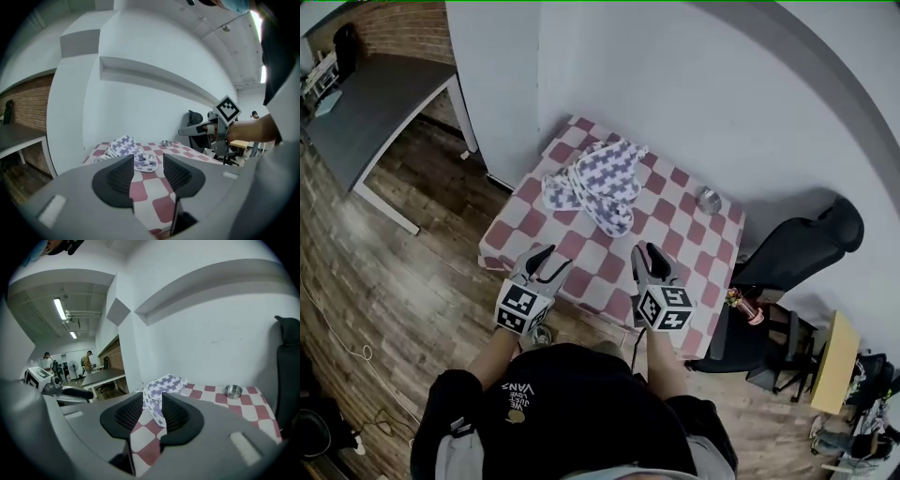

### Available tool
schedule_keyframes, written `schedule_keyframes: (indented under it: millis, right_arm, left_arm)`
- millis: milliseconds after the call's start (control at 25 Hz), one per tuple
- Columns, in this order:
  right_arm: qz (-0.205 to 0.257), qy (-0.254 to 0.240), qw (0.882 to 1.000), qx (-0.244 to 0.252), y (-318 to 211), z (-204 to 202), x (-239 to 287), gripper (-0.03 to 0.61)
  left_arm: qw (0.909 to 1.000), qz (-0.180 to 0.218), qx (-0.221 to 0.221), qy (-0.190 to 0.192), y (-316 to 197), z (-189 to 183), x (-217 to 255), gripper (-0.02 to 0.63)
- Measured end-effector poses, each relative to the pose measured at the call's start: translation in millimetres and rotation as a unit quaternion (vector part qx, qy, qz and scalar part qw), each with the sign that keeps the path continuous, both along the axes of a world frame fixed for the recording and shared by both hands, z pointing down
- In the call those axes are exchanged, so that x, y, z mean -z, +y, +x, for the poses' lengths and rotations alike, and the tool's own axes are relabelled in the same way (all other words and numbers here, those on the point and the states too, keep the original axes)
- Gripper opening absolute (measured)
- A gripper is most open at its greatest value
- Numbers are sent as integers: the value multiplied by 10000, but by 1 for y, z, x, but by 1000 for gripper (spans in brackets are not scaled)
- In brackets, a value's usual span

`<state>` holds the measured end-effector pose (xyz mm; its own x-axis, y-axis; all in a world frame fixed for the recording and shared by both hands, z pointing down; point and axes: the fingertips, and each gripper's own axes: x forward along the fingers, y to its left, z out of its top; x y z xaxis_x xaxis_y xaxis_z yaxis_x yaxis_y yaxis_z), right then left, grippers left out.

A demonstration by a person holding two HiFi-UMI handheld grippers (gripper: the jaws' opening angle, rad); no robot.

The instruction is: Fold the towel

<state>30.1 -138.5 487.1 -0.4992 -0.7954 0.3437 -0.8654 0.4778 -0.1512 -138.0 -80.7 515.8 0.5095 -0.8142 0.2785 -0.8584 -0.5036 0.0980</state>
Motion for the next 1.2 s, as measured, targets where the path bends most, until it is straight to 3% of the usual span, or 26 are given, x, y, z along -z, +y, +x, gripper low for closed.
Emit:
schedule_keyframes:
  millis: [320,680,880,1080,1200]
  right_arm:
    - [-86,364,9993,-38,-36,-22,-6,115]
    - [-337,750,9924,918,-113,-70,-44,115]
    - [-297,1243,9790,1589,-155,-104,-69,115]
    - [-79,1940,9566,2172,-188,-138,-96,118]
    - [10,2319,9426,2404,-200,-154,-114,162]
  left_arm:
    - [9985,-215,-496,64,-35,1,-24,167]
    - [9987,-475,-199,-40,-82,7,-46,169]
    - [9978,-633,38,-186,-101,2,-64,167]
    - [9956,-846,230,-321,-105,-4,-81,167]
    - [9941,-956,328,-395,-101,-9,-90,167]
